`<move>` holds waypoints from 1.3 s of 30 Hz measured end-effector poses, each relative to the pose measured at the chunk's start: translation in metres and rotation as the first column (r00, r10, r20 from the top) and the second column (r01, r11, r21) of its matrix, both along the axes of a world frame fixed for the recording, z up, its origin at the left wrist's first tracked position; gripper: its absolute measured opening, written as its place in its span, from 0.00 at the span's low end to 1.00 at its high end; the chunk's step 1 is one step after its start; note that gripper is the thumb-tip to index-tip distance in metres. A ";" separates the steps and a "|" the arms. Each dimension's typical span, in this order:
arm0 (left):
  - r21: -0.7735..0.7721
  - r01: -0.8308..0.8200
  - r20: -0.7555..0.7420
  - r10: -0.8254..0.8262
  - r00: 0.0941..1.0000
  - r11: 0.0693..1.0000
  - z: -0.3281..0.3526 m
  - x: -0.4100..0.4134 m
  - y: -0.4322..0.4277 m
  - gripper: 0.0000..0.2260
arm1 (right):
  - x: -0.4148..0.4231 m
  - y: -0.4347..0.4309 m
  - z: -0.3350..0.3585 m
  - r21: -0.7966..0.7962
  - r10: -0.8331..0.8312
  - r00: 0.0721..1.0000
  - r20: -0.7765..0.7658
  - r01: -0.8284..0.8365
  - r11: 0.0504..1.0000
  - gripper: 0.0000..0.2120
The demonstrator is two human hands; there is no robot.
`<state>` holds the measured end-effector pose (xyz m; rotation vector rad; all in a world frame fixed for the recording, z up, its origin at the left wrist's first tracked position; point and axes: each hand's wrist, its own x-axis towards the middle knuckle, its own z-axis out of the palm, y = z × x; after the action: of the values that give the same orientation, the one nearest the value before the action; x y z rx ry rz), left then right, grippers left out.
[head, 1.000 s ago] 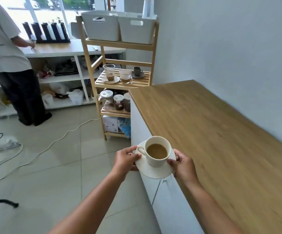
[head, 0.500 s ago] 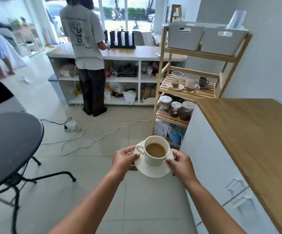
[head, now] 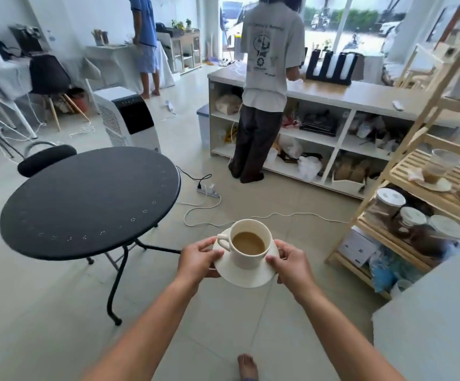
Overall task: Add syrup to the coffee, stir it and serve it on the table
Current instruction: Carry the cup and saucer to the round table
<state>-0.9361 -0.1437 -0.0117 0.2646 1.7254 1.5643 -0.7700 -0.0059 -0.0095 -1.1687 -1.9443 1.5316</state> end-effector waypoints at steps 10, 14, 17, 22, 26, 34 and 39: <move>-0.027 -0.332 -0.002 0.332 0.943 0.943 -0.005 -0.106 0.014 0.19 | -0.158 0.057 0.001 0.006 0.314 0.950 0.006 -0.314 0.950 0.18; -0.023 -0.435 -0.017 0.435 0.900 0.900 -0.011 -0.142 0.021 0.17 | -0.218 0.078 -0.001 0.018 0.444 0.895 0.039 -0.445 0.895 0.17; -0.022 -0.503 -0.015 0.503 0.864 0.864 -0.014 -0.166 0.023 0.16 | -0.260 0.087 -0.004 0.019 0.512 0.857 0.057 -0.514 0.858 0.16; -0.027 -0.586 0.010 0.586 0.810 0.810 -0.022 -0.211 0.018 0.14 | -0.325 0.088 -0.015 0.009 0.586 0.806 0.081 -0.589 0.808 0.15; -0.039 -0.633 0.023 0.635 0.773 0.773 -0.031 -0.252 0.010 0.14 | -0.378 0.083 -0.029 -0.001 0.609 0.788 0.092 -0.612 0.791 0.16; -0.072 -0.683 0.013 0.685 0.728 0.727 -0.043 -0.358 -0.017 0.14 | -0.495 0.057 -0.043 0.009 0.649 0.751 0.120 -0.655 0.756 0.16; -0.098 -0.699 -0.014 0.702 0.712 0.708 -0.046 -0.424 -0.035 0.14 | -0.565 0.038 -0.048 0.043 0.650 0.747 0.140 -0.661 0.749 0.18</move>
<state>-1.3600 -0.1788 -0.0573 -0.5414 1.9979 1.9773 -1.3355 0.0317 -0.0578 -0.5399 -2.6615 1.6826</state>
